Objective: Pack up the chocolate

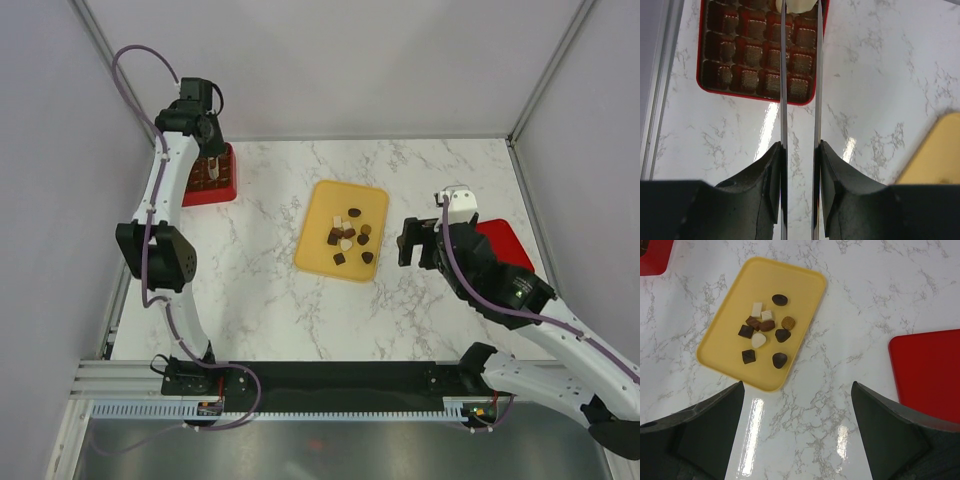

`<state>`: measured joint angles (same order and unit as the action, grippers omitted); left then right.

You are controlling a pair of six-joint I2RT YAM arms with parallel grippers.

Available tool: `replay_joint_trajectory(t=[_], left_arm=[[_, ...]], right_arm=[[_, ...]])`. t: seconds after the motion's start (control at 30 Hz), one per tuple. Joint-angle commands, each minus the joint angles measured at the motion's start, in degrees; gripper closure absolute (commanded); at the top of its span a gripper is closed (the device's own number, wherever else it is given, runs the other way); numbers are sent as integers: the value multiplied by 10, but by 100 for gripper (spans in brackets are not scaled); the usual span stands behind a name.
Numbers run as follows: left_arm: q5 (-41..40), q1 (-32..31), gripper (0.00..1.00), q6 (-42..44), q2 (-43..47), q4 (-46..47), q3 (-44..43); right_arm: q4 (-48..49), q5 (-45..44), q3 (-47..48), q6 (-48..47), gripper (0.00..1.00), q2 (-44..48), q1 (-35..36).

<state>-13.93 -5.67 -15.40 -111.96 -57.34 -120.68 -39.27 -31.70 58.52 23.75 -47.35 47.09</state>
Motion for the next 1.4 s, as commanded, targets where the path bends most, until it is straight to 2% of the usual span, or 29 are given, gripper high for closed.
replay_joint_trajectory(t=[0.0,0.27,0.8,1.1,1.37], left_arm=[[-3,32,65,-5,-48,9,-58],[-12,81,65,-10,-106,45,-80],[-9,98,60,27,-176,85,-81],[1,98,54,39,-177,87,-69],[26,95,50,43,-137,87,-53]], right_arm=[[31,4,-3,-7,4,-6,-1],[42,-7,-3,-17,4,-23,1],[59,-20,-10,-20,3,-51,0],[61,-23,-14,-22,3,-55,0],[62,-24,-12,-22,3,-50,-1]])
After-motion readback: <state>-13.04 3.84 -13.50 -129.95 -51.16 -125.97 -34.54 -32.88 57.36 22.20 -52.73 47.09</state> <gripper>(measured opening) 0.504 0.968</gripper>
